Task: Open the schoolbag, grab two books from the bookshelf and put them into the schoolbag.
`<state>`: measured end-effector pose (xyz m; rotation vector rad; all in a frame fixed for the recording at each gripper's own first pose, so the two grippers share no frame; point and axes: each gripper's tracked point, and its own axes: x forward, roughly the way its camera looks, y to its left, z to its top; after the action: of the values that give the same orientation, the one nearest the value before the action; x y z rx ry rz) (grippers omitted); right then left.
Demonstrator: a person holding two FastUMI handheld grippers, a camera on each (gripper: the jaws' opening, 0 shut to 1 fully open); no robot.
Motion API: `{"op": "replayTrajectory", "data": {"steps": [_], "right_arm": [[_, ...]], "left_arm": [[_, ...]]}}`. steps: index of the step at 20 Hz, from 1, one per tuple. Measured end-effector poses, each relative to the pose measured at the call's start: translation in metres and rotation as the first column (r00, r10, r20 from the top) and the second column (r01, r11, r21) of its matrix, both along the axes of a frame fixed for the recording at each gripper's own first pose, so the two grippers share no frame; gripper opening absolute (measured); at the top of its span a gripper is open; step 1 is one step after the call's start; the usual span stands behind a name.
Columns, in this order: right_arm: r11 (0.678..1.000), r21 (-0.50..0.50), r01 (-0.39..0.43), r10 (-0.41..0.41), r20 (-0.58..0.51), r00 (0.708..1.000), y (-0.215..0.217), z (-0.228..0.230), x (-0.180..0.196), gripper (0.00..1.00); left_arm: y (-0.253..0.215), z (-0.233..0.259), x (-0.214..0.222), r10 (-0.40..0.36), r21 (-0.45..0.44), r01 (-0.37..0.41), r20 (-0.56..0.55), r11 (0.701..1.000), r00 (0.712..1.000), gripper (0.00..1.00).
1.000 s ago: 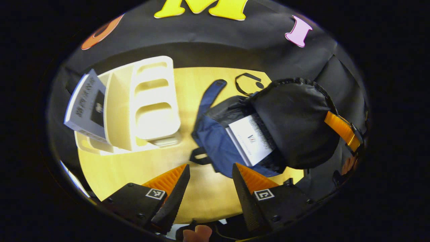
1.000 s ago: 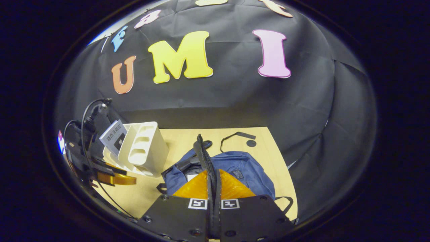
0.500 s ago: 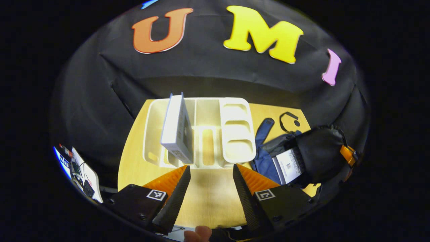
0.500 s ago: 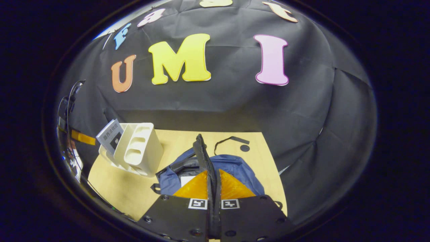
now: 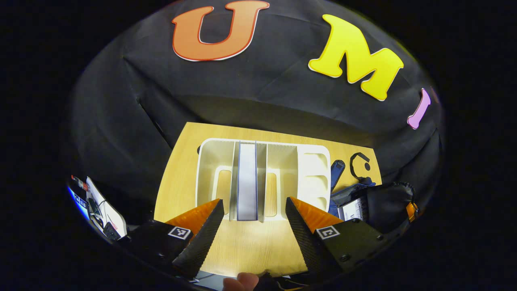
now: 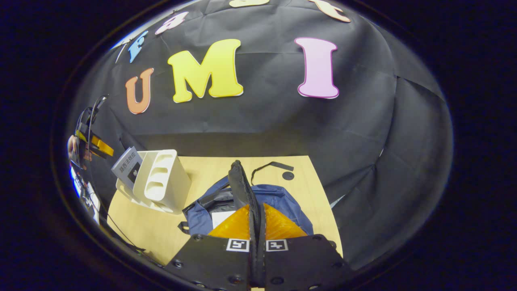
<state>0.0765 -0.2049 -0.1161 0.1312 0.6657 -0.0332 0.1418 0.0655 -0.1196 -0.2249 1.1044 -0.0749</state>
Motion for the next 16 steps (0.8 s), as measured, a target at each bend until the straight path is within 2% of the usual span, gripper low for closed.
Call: {"op": "replayTrajectory", "data": {"steps": [2, 8, 16], "right_arm": [[1.0, -0.001, 0.005, -0.005, -0.004, 1.0, -0.002, 0.001, 0.0, 0.0], [1.0, 0.003, 0.019, -0.019, -0.018, 1.0, -0.003, -0.004, 0.001, 0.0], [0.999, 0.016, 0.047, -0.046, -0.035, 0.998, -0.005, -0.014, 0.002, 0.0]], "left_arm": [[0.004, -0.014, 0.01, -0.001, -0.031, -0.001, -0.062, 1.0, 0.998, 0.96], [0.007, -0.06, 0.021, -0.057, -0.017, 0.054, -0.239, 0.998, 0.969, 0.96], [0.019, -0.09, 0.021, -0.1, 0.015, 0.114, -0.376, 0.993, 0.921, 0.96]]}}
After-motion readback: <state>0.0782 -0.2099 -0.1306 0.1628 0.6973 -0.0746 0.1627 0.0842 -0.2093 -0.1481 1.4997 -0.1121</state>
